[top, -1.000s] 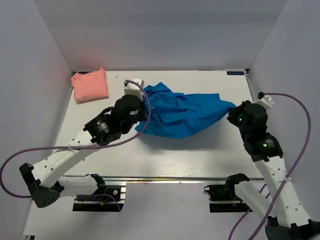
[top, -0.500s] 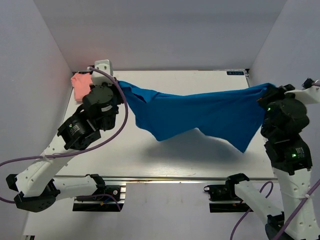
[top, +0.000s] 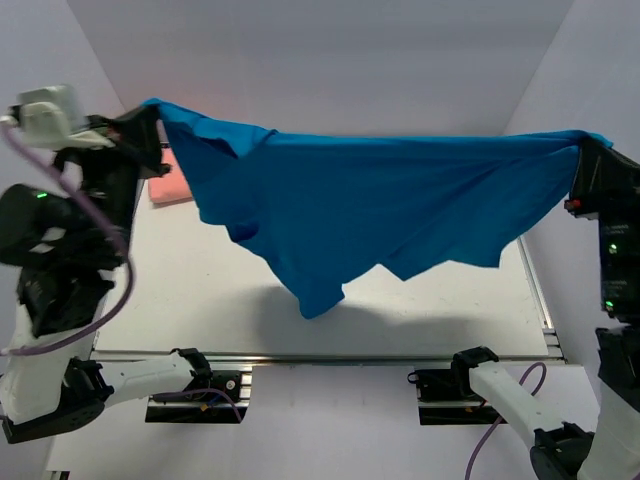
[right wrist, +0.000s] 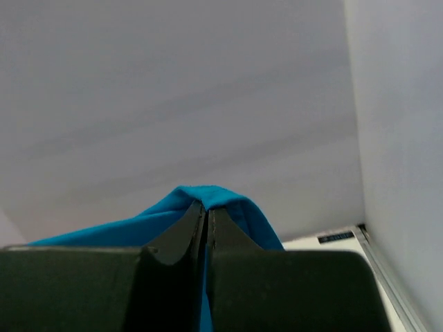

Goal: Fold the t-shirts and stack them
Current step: Flatten out the tshirt

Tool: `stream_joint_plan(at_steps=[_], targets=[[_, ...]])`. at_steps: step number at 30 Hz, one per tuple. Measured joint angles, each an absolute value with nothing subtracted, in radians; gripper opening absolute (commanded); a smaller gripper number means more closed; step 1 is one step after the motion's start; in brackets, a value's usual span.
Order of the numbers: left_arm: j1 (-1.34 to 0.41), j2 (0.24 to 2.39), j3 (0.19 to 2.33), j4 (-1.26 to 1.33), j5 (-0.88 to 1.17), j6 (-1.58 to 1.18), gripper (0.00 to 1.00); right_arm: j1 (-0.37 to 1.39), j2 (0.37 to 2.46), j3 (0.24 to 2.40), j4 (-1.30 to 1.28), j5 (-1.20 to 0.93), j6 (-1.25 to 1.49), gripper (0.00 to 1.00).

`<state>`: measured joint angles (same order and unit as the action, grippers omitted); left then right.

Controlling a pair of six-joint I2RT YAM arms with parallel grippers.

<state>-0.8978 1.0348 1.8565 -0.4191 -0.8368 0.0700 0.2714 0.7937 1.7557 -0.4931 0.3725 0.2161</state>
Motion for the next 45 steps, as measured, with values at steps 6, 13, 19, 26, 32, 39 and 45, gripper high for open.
stream_joint_plan(at_steps=[6,13,19,26,32,39,45], targets=[[-0.898,1.016,2.029,-0.422,-0.738,0.117,0.0,0.271,0.75,1.813,-0.503,0.222,0.205,0.0],[-0.898,1.045,2.131,-0.408,-0.69,0.168,0.0,0.271,0.741,1.813,-0.525,0.157,0.219,0.0],[-0.902,1.103,1.954,-0.219,-0.808,0.284,0.0,0.272,0.739,1.67,-0.484,0.231,0.246,0.0],[-0.88,1.326,1.672,0.11,-0.984,0.469,0.0,0.272,0.879,1.346,-0.409,0.424,0.309,0.0],[-0.791,1.507,1.433,0.275,-1.036,0.489,0.0,0.266,1.125,1.129,-0.371,0.461,0.376,0.0],[-0.635,1.76,1.463,0.306,-1.069,0.379,0.0,0.209,1.412,1.164,-0.308,0.462,0.389,0.0],[-0.543,2.026,1.689,0.253,-1.064,0.295,0.0,0.154,1.649,1.298,-0.279,0.419,0.384,0.0]])
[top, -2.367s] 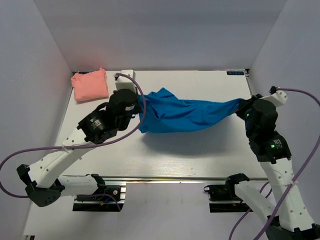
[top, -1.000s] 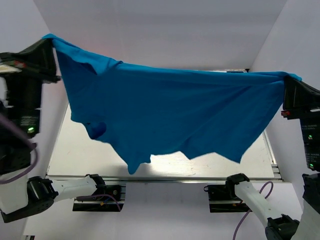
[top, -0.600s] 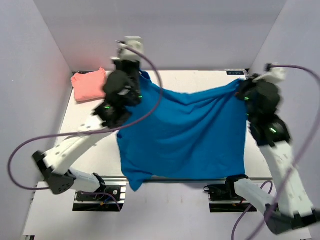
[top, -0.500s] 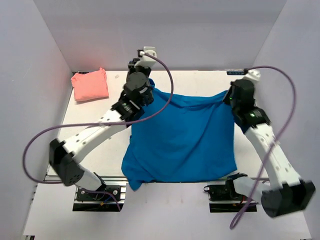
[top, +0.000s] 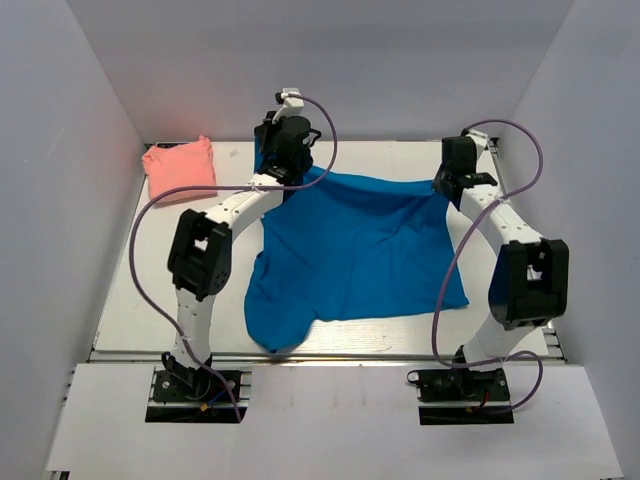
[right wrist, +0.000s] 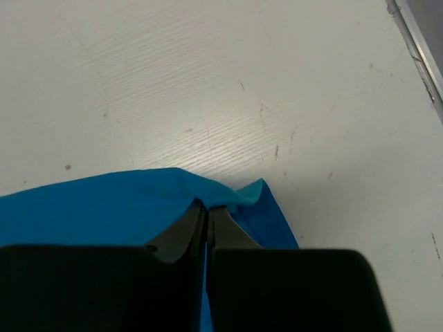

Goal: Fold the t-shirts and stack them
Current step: Flatten out the tshirt

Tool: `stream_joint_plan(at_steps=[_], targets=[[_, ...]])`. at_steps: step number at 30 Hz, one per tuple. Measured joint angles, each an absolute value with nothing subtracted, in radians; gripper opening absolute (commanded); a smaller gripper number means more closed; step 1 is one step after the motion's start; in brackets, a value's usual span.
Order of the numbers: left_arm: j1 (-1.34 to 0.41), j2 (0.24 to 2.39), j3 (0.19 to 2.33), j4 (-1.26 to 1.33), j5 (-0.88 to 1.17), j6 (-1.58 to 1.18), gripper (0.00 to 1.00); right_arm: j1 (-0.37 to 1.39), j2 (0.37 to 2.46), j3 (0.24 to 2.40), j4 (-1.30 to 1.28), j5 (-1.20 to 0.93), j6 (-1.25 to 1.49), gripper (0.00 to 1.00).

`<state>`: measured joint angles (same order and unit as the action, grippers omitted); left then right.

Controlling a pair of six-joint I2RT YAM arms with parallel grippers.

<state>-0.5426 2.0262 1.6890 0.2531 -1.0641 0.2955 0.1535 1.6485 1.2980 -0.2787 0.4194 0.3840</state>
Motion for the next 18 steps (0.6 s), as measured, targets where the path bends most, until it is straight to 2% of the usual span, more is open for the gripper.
stream_joint_plan(at_steps=[11,13,14,15,16,17,18], targets=[[-0.466,2.348,1.981,0.202,-1.022,0.189,0.0,0.081,1.966,1.556,-0.213,0.339,0.366,0.0],[-0.455,2.39,2.02,0.199,-1.002,0.168,0.09,0.073,2.012,1.591,-0.207,0.329,0.356,0.03],[-0.45,2.415,2.048,0.197,-0.987,0.157,0.18,0.07,2.033,1.61,-0.205,0.327,0.352,0.31],[-0.445,2.437,2.073,0.194,-0.978,0.151,0.71,0.067,2.053,1.629,-0.205,0.323,0.347,0.47],[-0.44,2.466,2.104,0.191,-0.966,0.147,0.95,0.063,2.078,1.657,-0.205,0.321,0.338,0.64],[-0.436,2.489,2.131,0.195,-0.951,0.139,1.0,0.059,2.103,1.687,-0.205,0.317,0.331,0.75],[-0.431,2.519,2.17,0.19,-0.94,0.128,1.0,0.054,2.132,1.73,-0.215,0.31,0.316,0.9]])
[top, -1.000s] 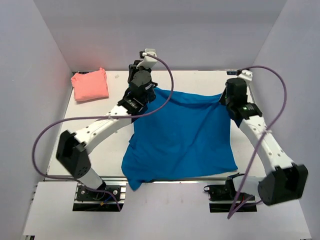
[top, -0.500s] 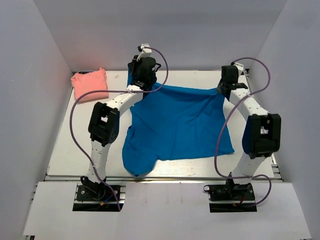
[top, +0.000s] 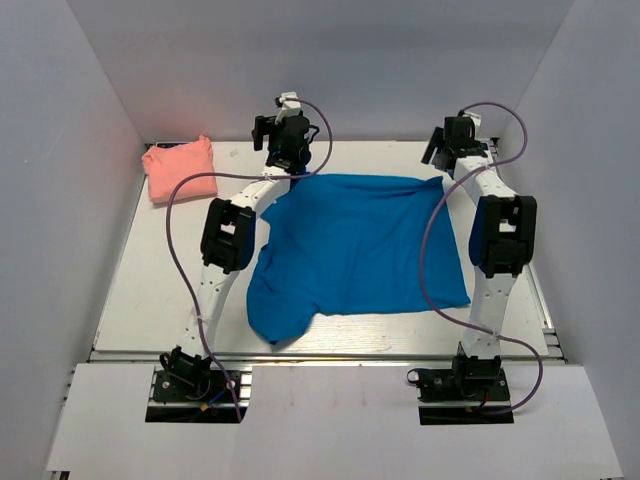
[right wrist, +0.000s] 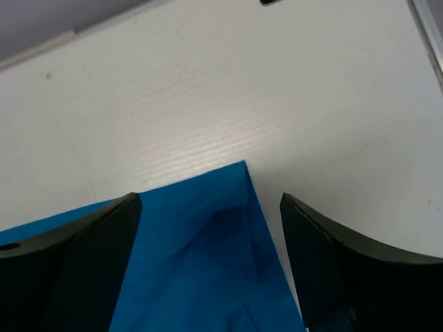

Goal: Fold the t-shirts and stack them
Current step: Flatten out the tshirt

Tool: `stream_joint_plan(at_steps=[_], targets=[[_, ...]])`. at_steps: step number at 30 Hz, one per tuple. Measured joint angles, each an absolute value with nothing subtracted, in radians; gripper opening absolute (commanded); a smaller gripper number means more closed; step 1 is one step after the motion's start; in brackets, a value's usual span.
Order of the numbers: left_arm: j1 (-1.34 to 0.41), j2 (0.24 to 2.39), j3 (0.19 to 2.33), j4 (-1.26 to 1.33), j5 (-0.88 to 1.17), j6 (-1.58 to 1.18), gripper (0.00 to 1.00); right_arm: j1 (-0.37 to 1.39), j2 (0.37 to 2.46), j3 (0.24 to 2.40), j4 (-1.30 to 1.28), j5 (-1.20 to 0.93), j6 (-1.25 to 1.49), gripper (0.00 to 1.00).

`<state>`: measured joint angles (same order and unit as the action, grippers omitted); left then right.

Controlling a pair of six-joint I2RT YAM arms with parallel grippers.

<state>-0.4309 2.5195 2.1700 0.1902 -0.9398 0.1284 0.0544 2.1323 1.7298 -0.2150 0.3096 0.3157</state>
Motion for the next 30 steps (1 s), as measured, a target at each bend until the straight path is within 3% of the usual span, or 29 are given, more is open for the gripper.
stream_joint_plan(at_steps=[6,10,14,18,24,25,27,30], targets=[[-0.412,2.595,2.321,0.049,-0.855,0.083,1.0,0.03,2.218,1.933,-0.319,0.266,0.301,0.9],[-0.401,2.48,2.241,-0.142,-0.752,-0.001,1.0,0.02,2.105,1.842,-0.399,0.239,0.327,0.9],[-0.401,2.182,1.966,-0.354,-0.676,-0.128,1.0,0.016,1.857,1.575,-0.467,0.212,0.383,0.9],[-0.407,1.792,1.554,-0.43,-0.576,-0.262,1.0,0.014,1.594,1.267,-0.44,0.163,0.442,0.9],[-0.408,1.467,1.106,-0.415,-0.41,-0.322,1.0,0.014,1.453,0.975,-0.413,0.033,0.476,0.9],[-0.408,1.454,1.05,-0.403,-0.371,-0.317,0.97,0.014,1.445,0.942,-0.399,0.014,0.476,0.9],[-0.41,1.455,0.958,-0.37,-0.294,-0.313,0.8,0.015,1.438,0.897,-0.386,-0.017,0.475,0.9],[-0.412,1.466,0.867,-0.356,-0.212,-0.297,0.74,0.019,1.435,0.861,-0.359,-0.047,0.471,0.9]])
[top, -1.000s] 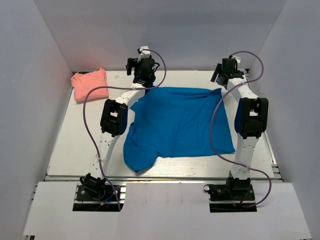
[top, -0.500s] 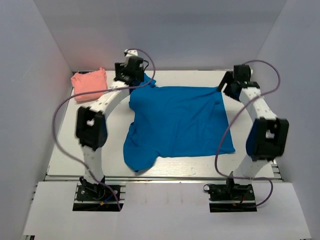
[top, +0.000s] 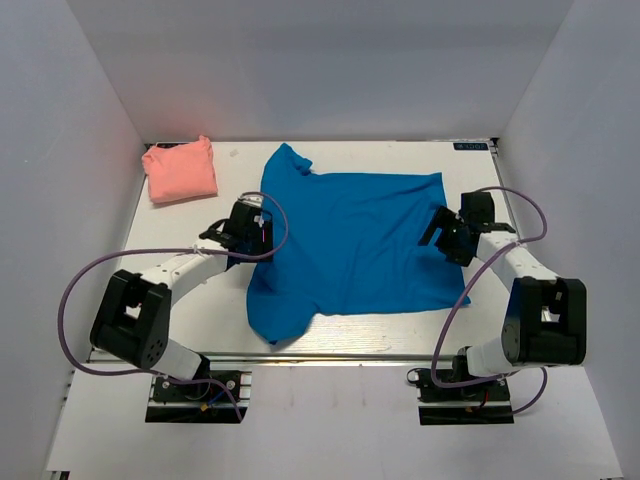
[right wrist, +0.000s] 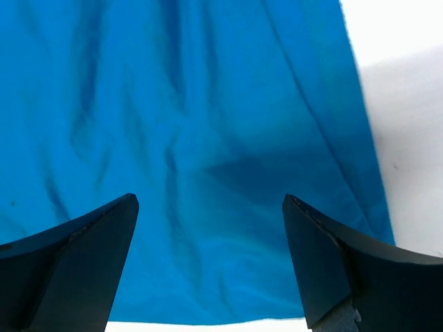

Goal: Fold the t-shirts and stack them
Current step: Flatten out the tshirt

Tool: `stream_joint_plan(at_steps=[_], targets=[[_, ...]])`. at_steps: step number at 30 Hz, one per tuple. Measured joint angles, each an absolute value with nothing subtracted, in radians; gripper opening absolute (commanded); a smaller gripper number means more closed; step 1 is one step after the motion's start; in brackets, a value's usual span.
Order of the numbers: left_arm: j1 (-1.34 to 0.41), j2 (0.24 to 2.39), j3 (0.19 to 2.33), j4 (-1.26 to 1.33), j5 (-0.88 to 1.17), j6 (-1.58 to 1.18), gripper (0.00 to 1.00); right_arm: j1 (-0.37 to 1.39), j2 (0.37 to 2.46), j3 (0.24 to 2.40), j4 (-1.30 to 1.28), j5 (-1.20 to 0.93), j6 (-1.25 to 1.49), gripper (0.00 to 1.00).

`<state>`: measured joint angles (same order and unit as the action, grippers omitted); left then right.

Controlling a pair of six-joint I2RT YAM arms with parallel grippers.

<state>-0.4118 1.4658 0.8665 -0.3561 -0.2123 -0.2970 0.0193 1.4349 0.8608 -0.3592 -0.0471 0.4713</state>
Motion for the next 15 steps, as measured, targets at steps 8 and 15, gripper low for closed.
stream_joint_plan(at_steps=[8,15], targets=[[-0.411,1.529,0.831,-0.228,-0.095,-0.293,0.18,0.048,1.479,0.848,-0.274,-0.081,0.463,0.9],[-0.412,1.641,0.869,-0.245,-0.15,-0.339,0.0,0.054,1.587,0.857,-0.245,-0.057,0.484,0.86]])
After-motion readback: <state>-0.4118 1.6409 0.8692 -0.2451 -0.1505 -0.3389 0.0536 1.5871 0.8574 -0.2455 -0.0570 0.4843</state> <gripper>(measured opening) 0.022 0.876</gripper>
